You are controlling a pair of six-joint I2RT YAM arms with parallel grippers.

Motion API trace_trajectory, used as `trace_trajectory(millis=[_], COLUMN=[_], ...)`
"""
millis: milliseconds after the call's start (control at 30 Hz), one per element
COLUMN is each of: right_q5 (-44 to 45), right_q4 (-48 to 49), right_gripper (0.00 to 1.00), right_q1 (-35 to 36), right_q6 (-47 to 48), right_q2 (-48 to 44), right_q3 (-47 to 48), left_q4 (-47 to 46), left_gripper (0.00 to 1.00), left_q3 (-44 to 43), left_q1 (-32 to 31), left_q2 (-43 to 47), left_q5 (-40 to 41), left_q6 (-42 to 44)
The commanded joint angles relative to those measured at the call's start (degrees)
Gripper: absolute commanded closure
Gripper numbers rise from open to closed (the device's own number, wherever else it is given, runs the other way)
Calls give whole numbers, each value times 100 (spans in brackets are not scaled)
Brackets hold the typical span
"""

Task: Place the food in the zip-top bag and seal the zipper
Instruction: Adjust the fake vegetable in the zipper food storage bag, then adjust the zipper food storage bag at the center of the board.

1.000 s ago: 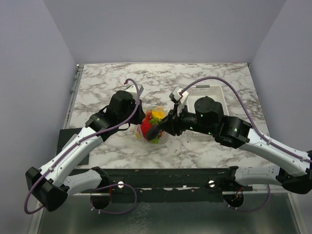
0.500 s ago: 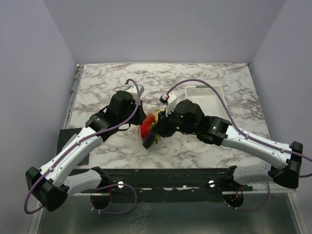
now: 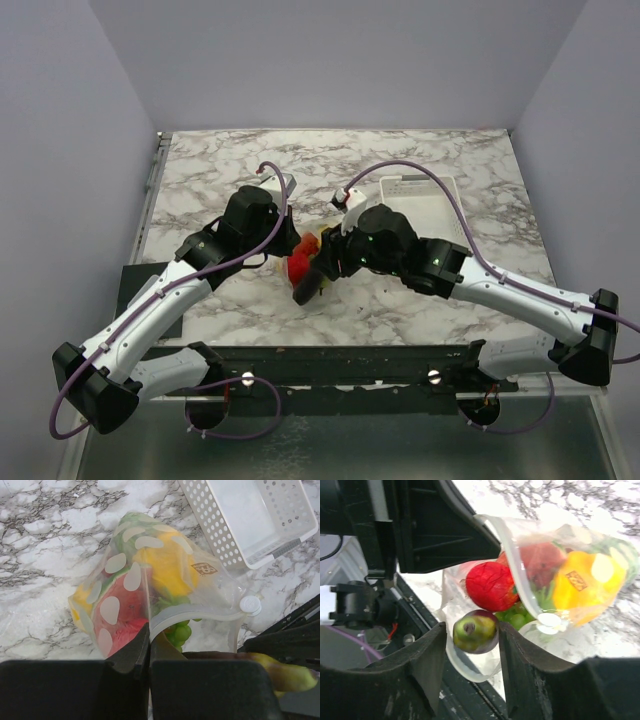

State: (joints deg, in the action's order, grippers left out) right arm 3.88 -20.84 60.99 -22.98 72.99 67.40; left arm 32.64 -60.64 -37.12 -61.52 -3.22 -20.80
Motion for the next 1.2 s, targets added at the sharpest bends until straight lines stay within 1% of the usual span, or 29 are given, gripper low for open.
trace_trajectory(millis=[0, 267, 533, 667, 733, 833, 967, 1167], right_q5=[451, 756, 1086, 1016, 953, 778, 756, 705], right_q4=[-147, -449, -798, -1108, -1170, -1018, -835, -716], right_gripper=[47, 41, 40, 42, 45, 50, 51, 54], right_q1=[-43, -44, -41, -44, -41, -44, -44, -35], right_q6=[82, 272, 342, 195, 110, -46, -187, -257], right_q2=[-27, -173, -452, -450, -417, -327, -135, 239], right_q3=[26, 368, 500, 467, 366, 126, -36, -17], left_q4=[-127, -135, -135, -138, -135, -135, -127, -92], left_gripper=[100, 100, 100, 100, 100, 100, 100, 100], left_q3=[-223, -254, -273, -290, -299, -308, -308, -308], left_q1=[11, 4, 5, 4, 6, 3, 4, 3], left_q2=[2, -57, -104, -115, -119, -123, -130, -107], left_q5=[-107, -80, -113, -121, -129, -132, -157, -178], left_q6=[-56, -62, -89, -104, -101, -111, -124, -124])
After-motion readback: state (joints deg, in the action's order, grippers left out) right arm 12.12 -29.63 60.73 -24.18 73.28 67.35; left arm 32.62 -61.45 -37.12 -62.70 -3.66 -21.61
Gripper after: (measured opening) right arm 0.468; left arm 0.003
